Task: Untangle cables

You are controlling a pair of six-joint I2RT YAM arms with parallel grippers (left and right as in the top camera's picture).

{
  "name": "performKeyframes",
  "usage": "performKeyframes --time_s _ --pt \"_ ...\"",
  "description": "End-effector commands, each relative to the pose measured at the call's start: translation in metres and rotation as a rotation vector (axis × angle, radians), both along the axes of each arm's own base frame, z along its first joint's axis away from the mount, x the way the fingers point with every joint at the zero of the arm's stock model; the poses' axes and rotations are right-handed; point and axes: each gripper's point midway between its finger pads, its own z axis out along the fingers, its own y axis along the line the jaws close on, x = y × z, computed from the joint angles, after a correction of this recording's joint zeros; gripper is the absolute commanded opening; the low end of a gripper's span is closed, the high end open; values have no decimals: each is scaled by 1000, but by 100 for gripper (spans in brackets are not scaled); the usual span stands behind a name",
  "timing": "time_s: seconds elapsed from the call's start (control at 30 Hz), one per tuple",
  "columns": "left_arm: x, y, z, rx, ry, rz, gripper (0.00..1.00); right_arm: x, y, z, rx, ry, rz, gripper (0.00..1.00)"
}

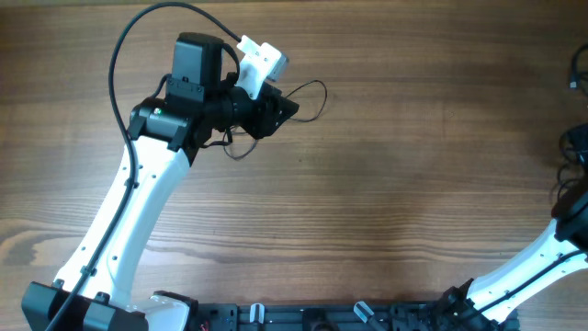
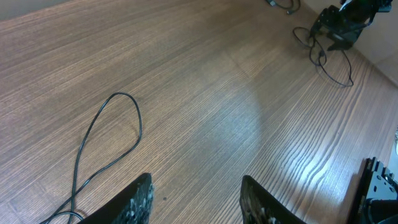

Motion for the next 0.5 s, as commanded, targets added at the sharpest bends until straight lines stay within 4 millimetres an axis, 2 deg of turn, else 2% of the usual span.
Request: performKeyframes --time_s 0.0,0.1,0.3,0.37,0.4,0.43,0.47 --pt "-1 0 10 -4 -29 4 47 -5 -5 -9 -19 34 5 50" --pt "-1 0 10 -4 -29 3 47 -6 -8 -12 -32 50 5 52" --pt "-1 0 10 -4 -29 4 47 -10 -6 -35 -4 82 1 50" --pt "-1 0 10 -4 -29 4 47 -10 -6 -39 -1 86 3 40" --pt "-1 0 10 -5 -30 4 47 -10 -6 -40 0 87 3 11" --pt "-1 0 11 -5 -32 4 47 -9 -6 -41 0 87 3 5" --pt "-1 0 11 -6 -33 4 48 -9 -6 -42 -1 86 3 5"
